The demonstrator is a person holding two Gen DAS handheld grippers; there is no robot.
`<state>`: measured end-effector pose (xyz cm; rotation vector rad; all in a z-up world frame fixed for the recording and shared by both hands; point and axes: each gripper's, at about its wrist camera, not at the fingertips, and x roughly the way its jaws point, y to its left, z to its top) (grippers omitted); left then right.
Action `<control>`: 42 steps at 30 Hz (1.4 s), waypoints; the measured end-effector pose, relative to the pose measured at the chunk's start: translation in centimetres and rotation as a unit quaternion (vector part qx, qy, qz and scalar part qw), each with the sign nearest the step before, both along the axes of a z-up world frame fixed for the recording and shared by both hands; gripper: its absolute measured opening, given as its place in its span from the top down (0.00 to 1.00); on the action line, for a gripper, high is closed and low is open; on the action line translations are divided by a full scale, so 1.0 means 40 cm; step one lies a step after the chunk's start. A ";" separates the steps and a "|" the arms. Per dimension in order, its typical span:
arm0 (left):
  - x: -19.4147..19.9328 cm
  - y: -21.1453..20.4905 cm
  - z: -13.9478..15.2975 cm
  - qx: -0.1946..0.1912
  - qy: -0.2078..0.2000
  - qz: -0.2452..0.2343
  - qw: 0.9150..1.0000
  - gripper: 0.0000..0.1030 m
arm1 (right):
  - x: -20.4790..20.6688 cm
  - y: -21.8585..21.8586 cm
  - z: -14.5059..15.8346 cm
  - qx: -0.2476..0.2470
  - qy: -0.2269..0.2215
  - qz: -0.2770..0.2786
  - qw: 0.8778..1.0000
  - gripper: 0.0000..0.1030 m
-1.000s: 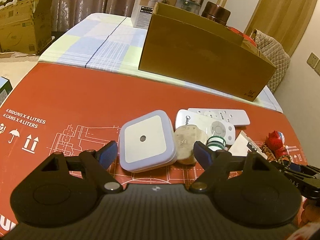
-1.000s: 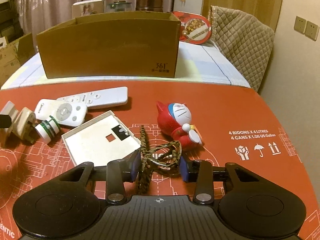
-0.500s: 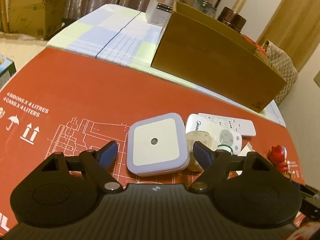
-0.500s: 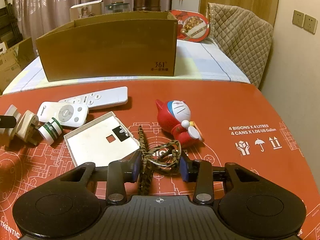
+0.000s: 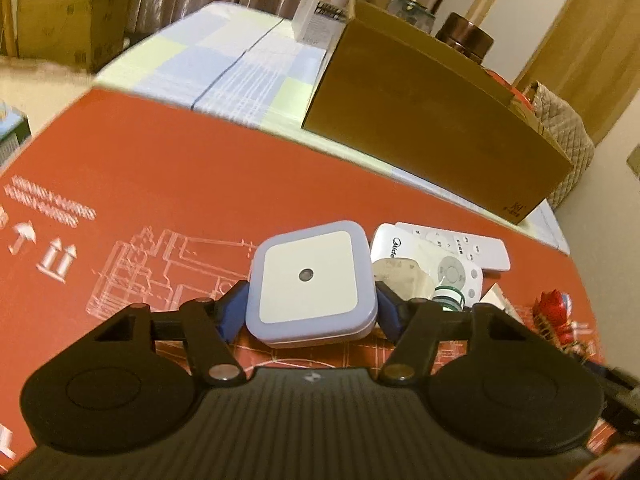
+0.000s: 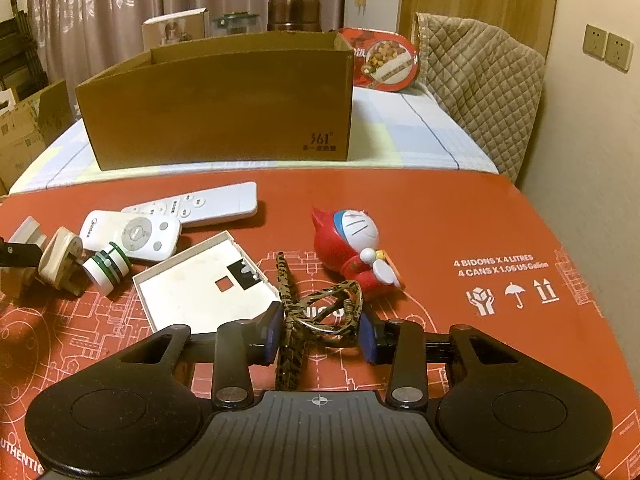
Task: Organize rigid objects
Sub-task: 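Grasp the square night light with the left gripper while the right grasps the braided cord, then lower both held items into the cardboard box and open both grippers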
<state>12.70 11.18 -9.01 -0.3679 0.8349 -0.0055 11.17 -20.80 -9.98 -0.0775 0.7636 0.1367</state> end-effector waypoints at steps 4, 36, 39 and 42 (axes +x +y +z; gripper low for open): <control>-0.009 -0.006 0.016 0.013 -0.011 -0.009 1.000 0.41 | -0.006 -0.003 0.010 0.000 -0.005 0.001 1.000 0.66; 0.325 -0.157 0.373 0.091 -0.136 -0.094 0.982 0.41 | 0.352 0.069 0.339 0.070 -0.169 0.043 0.982 0.66; 0.380 -0.164 0.374 0.105 -0.129 -0.103 0.981 0.41 | 0.399 0.089 0.320 0.060 -0.172 0.049 0.982 0.66; 0.426 -0.162 0.363 0.113 -0.119 -0.109 0.981 0.41 | 0.430 0.085 0.289 0.062 -0.159 0.044 0.984 0.65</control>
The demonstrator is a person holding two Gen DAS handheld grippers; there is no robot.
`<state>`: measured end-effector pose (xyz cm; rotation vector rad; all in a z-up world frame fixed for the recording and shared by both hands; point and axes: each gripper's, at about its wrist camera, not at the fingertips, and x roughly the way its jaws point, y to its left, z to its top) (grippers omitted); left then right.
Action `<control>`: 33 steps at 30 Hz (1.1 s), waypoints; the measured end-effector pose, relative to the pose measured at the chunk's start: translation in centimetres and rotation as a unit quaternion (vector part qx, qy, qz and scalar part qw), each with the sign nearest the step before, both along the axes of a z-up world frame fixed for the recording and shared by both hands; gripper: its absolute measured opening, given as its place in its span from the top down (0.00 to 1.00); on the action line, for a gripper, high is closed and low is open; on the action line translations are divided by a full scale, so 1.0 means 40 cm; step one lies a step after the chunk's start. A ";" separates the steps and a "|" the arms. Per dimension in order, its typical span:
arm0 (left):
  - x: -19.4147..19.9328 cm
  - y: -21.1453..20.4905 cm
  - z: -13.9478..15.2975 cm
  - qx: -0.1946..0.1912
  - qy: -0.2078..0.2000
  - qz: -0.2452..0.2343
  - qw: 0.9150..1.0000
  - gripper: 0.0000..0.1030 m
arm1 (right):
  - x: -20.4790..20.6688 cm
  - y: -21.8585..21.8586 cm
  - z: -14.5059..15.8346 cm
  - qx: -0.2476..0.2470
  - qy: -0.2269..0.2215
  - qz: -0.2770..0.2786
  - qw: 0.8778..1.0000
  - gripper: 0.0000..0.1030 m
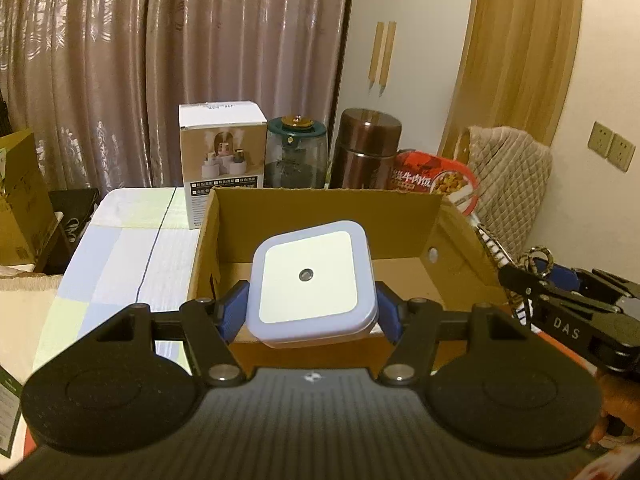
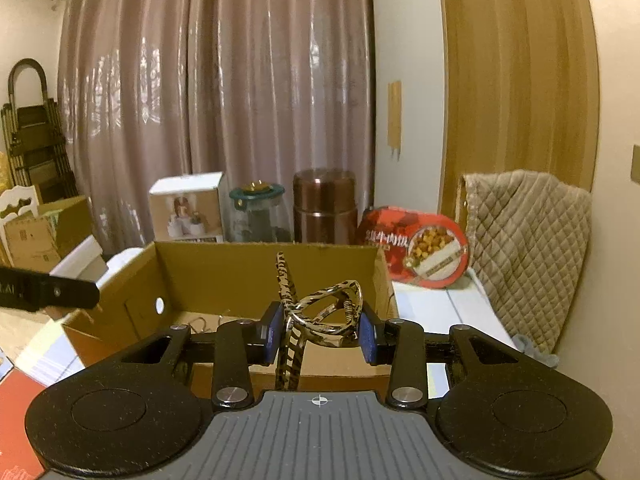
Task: Organize rigid objects
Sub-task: 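Lower both held items into the cardboard box and open both grippers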
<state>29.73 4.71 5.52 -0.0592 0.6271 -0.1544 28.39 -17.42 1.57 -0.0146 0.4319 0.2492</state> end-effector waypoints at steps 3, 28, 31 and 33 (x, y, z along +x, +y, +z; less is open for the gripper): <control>0.032 0.011 -0.017 0.003 0.009 0.003 1.000 0.41 | 0.021 -0.001 -0.025 -0.003 0.012 0.003 1.000 0.65; 0.105 0.015 -0.078 0.023 0.034 0.008 0.999 0.29 | 0.077 0.003 -0.043 -0.001 0.019 0.011 1.000 0.65; 0.094 0.025 -0.069 0.016 0.029 0.016 0.999 0.29 | 0.078 0.002 -0.042 0.001 0.020 0.011 1.000 0.65; 0.086 0.029 -0.065 0.016 0.027 0.017 0.999 0.29 | 0.079 0.003 -0.041 0.002 0.021 0.013 1.000 0.65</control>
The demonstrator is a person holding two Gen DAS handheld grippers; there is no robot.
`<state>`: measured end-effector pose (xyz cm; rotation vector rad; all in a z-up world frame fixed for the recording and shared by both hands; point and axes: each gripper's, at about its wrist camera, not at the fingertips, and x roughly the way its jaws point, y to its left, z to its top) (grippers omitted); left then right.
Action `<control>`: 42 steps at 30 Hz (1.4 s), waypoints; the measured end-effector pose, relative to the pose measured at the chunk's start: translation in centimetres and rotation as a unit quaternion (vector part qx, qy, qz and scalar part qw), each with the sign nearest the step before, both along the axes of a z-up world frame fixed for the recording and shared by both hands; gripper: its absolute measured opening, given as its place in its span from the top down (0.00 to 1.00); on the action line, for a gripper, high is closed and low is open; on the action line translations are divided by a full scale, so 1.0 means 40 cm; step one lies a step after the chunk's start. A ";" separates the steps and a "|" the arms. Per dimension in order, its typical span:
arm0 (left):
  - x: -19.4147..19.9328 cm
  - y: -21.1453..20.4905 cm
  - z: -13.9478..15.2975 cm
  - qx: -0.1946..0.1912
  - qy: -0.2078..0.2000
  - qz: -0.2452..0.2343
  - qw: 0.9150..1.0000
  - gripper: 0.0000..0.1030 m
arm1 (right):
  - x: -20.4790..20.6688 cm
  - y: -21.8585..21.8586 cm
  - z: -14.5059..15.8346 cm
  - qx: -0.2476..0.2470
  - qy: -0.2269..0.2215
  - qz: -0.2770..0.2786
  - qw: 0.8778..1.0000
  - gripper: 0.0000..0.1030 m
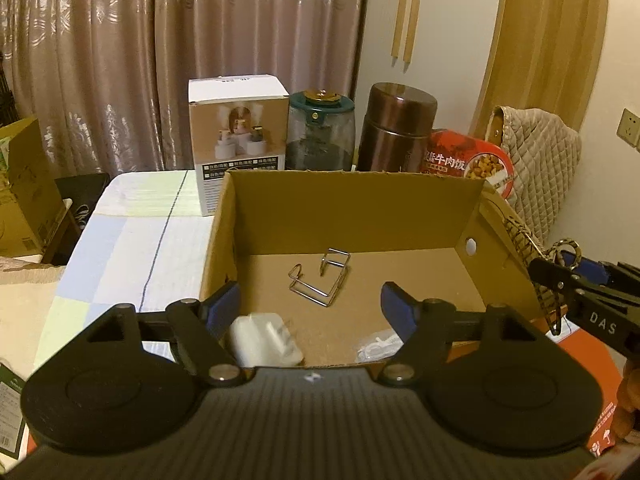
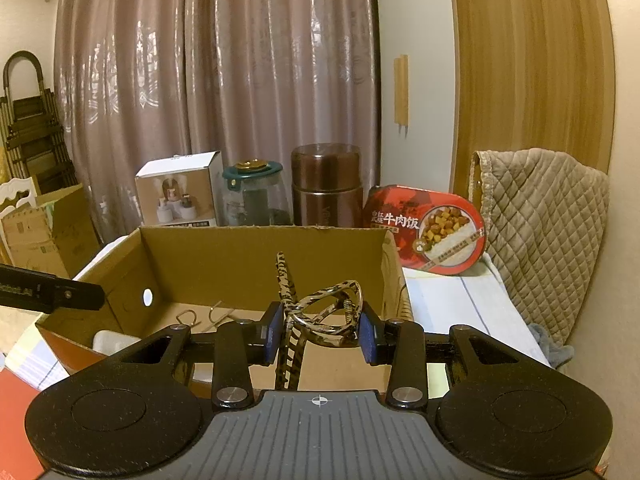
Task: Organize rigid objects
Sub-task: 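Lower both held items into the cardboard box and open both grippers, then withdraw both tools from the box back toward the mat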
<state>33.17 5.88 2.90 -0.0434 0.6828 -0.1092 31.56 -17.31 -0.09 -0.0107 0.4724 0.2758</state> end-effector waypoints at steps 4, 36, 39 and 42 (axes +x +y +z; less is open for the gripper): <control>-0.010 0.008 0.007 -0.006 -0.004 0.005 1.000 0.29 | 0.004 -0.001 0.000 0.002 0.001 0.000 1.000 0.65; -0.120 0.022 0.011 -0.030 -0.023 0.014 0.999 0.29 | -0.048 -0.113 0.054 0.065 -0.053 -0.050 0.995 0.40; -0.163 0.022 0.009 -0.034 -0.026 0.017 0.999 0.29 | -0.084 -0.122 0.061 0.065 -0.052 -0.049 0.995 0.40; -0.212 0.026 0.002 -0.035 -0.027 0.024 0.999 0.29 | -0.133 -0.122 0.057 0.060 -0.049 -0.043 0.996 0.40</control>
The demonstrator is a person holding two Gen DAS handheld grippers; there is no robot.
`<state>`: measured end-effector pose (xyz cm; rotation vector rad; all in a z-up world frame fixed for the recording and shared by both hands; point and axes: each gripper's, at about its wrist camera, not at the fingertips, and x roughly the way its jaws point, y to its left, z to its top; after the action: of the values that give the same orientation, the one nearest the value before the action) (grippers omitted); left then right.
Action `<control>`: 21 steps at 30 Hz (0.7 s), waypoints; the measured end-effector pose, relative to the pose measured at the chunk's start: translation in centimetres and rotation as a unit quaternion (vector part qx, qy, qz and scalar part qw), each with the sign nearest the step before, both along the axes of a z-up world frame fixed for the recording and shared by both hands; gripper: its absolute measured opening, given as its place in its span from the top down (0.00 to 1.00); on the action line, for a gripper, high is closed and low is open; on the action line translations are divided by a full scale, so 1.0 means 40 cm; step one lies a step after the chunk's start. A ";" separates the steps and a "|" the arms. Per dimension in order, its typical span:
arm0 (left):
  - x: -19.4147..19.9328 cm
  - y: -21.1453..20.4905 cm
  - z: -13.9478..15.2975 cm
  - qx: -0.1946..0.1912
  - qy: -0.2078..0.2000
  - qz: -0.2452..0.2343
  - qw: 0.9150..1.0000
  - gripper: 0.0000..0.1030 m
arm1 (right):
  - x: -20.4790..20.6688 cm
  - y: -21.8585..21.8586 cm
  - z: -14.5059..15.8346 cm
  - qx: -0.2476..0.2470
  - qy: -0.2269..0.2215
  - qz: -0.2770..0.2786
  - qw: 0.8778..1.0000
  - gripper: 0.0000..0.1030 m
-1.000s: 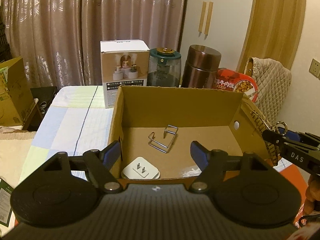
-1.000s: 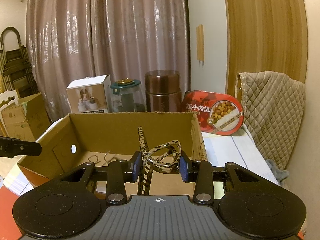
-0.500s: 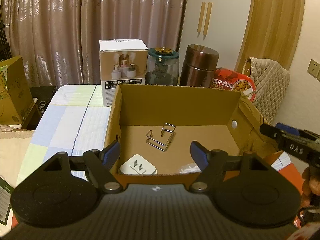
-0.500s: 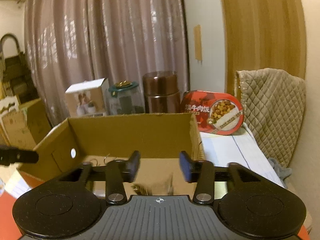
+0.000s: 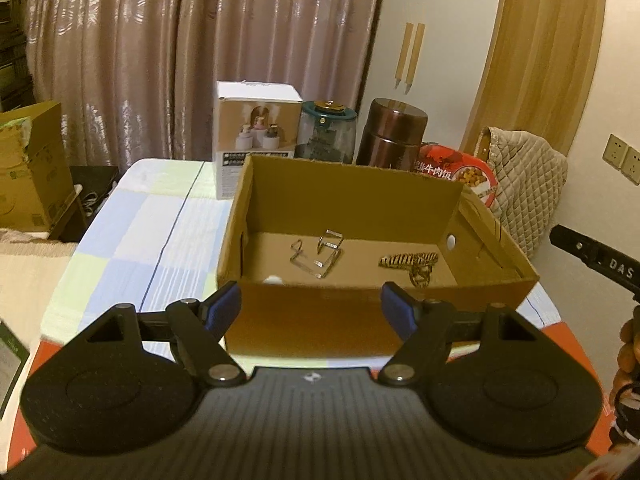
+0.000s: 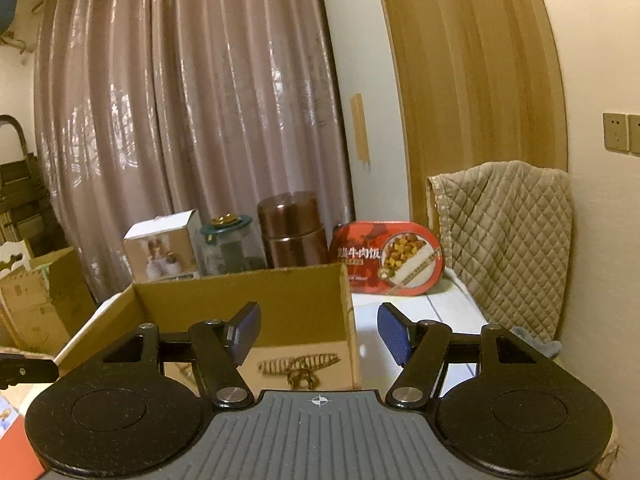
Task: Organize rigid objects
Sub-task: 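Withdraw both tools from the box back toward the mat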
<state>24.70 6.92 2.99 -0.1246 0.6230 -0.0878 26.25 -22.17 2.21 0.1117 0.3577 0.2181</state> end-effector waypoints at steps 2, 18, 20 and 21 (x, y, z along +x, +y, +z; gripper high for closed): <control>-0.032 0.004 -0.008 -0.001 0.003 0.005 1.000 0.29 | -0.037 0.001 -0.010 -0.009 0.006 0.004 1.000 0.40; -0.303 0.028 -0.092 -0.006 0.030 0.036 0.999 0.29 | -0.320 -0.034 -0.079 -0.008 0.057 0.021 0.998 0.38; -0.335 0.029 -0.109 -0.008 0.034 0.036 0.999 0.29 | -0.358 -0.029 -0.089 -0.009 0.064 0.032 0.997 0.38; -0.347 0.028 -0.117 -0.008 0.038 0.037 0.999 0.29 | -0.372 -0.027 -0.093 -0.011 0.067 0.037 0.997 0.38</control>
<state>10.83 8.04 -1.68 -0.1670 0.6921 -0.0157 11.39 -23.24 -1.53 0.0926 0.4989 0.2804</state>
